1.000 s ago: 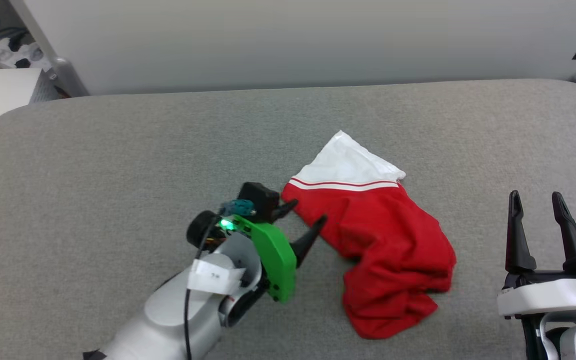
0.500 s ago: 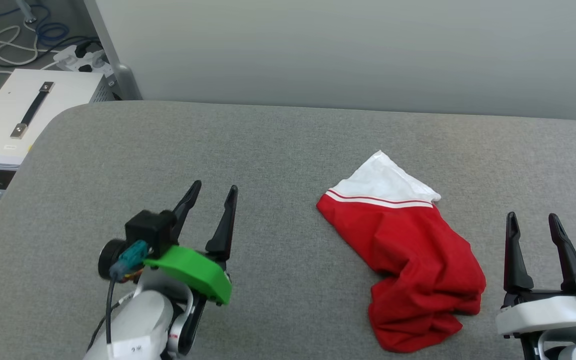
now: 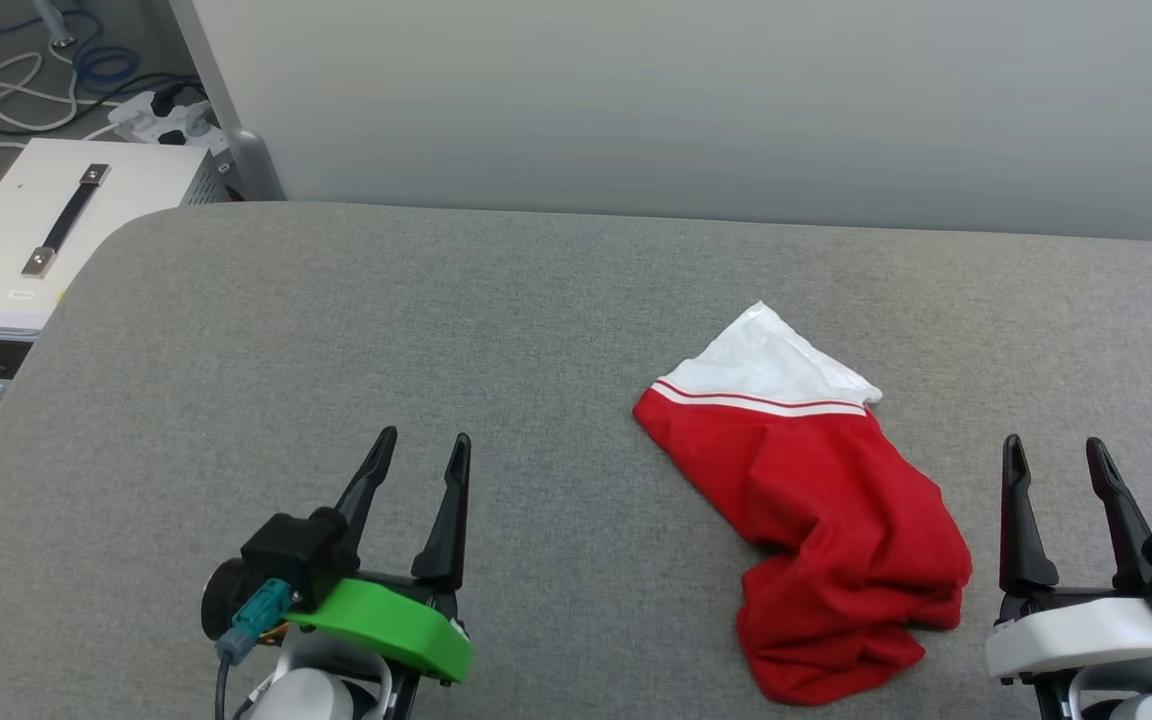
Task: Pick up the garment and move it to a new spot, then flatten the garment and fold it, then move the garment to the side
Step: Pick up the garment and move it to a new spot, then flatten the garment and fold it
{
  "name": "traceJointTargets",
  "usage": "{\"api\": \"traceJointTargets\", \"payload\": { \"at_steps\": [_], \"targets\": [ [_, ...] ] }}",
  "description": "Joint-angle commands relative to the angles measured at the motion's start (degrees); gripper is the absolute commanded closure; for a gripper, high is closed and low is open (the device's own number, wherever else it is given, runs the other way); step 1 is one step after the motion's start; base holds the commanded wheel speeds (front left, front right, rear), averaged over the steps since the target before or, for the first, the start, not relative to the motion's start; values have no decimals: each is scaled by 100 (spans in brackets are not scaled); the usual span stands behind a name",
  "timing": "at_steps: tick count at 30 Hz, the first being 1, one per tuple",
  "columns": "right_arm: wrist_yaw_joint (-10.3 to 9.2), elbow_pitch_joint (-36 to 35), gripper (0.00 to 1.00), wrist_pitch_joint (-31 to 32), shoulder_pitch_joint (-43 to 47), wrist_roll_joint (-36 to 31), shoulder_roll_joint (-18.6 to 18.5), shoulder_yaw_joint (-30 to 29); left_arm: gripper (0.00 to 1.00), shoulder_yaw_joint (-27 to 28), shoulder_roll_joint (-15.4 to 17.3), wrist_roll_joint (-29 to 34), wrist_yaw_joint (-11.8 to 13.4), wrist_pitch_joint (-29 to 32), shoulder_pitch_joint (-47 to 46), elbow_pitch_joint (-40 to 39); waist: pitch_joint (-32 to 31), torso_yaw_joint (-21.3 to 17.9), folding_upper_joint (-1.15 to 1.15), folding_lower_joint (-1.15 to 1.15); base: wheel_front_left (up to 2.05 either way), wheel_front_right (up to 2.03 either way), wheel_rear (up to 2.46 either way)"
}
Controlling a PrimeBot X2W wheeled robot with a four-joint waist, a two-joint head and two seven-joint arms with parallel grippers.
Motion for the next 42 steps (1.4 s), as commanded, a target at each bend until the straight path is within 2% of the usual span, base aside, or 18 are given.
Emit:
{"api": "traceJointTargets", "payload": {
  "at_steps": [1, 7, 11, 15, 19, 24, 27, 29, 35, 42],
  "targets": [
    [-5, 0, 0, -26, 74, 12, -9, 4, 0, 49, -58, 104, -70, -32, 95, 35, 11, 6, 0, 0, 0, 0, 0],
    [-5, -26, 0, -5, 110, -28, -9, -54, 0, 206, -245, 298, -218, -32, -42, 79, 115, 128, 0, 0, 0, 0, 0],
    [-5, -104, 0, 367, -51, -28, -93, 17, 0, 250, -328, 357, -268, -32, -119, 81, 294, 286, 0, 0, 0, 0, 0],
    [-5, -274, 0, 1319, -405, 140, -561, 292, 0, 240, -401, 366, -293, -32, -228, 67, 611, 519, 0, 0, 0, 0, 0],
    [-5, -409, 0, 2778, -964, 502, -1325, 675, 0, 162, -455, 336, -305, -32, -395, 50, 993, 829, 0, 0, 0, 0, 0],
    [-5, -455, 0, 4755, -1946, 1493, -2315, 1189, 0, 103, -489, 53, -310, -32, -613, -20, 1490, 1220, 0, 0, 0, 0, 0],
    [-5, -245, 0, 5834, -2560, 2001, -2654, 1285, 0, -10, -492, -113, -310, -32, -757, -89, 1759, 1444, 0, 0, 0, 0, 0],
    [-5, -68, 0, 6400, -2941, 2185, -2790, 1343, 0, -52, -493, -167, -311, -32, -836, -87, 1893, 1566, 0, 0, 0, 0, 0],
    [-5, 620, 0, 7520, -3840, 2356, -2879, 1372, 0, -166, -494, -331, -297, -32, -1047, -93, 2227, 1903, 0, 0, 0, 0, 0],
    [-5, 1217, 0, 7999, -4355, 2202, -2978, 1513, 0, -327, -494, -483, -205, -32, -1165, -172, 2473, 2172, 0, 0, 0, 0, 0]
  ]
}}
